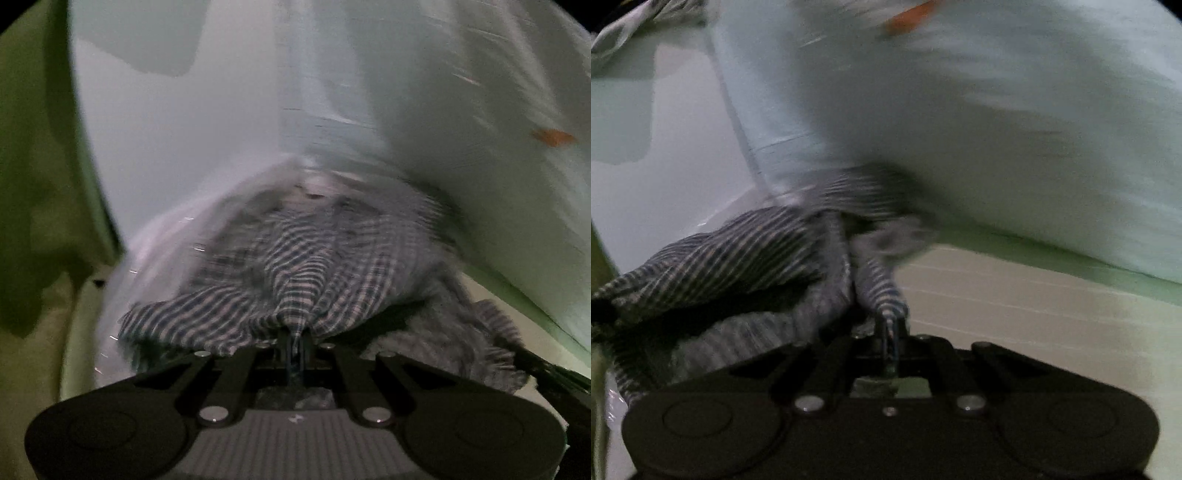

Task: Fold clothes
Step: 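Lift the checked shirt with both grippers and pull it onto the open table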

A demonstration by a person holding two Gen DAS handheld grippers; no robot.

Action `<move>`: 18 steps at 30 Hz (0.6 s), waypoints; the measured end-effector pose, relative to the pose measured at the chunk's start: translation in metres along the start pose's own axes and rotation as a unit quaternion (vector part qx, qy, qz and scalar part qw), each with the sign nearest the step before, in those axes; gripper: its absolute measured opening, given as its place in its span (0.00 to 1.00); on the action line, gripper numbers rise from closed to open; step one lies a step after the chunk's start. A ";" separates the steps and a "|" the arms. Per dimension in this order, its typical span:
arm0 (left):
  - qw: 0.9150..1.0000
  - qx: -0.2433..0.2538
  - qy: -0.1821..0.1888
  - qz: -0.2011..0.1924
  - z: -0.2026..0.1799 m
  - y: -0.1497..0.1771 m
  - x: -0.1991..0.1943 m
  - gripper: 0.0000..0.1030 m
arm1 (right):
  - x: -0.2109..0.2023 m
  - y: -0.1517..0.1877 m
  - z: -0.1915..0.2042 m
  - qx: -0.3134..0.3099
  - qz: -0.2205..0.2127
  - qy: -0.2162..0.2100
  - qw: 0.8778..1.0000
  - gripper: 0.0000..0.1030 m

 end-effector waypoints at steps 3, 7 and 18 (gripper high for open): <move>1.000 0.013 0.027 0.008 -0.041 0.021 -0.022 0.04 | -0.058 0.013 -0.068 0.018 -0.002 0.050 0.999 0.03; 0.998 0.011 0.058 0.033 -0.097 0.061 -0.057 0.04 | -0.126 0.037 -0.143 0.037 0.015 0.112 0.993 0.03; 0.992 -0.014 0.074 0.104 -0.174 0.157 -0.135 0.05 | -0.259 0.073 -0.313 0.068 0.045 0.271 0.959 0.03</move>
Point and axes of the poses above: each gripper's, at about its wrist camera, not at the fingertips, and x roughly the way its jaws point, z to its left, y to its underside, the point moved 6 cm from there along x, roughly the way its jaws point, and after that the axes turned 12 degrees about -z, right-handed, at the moved point
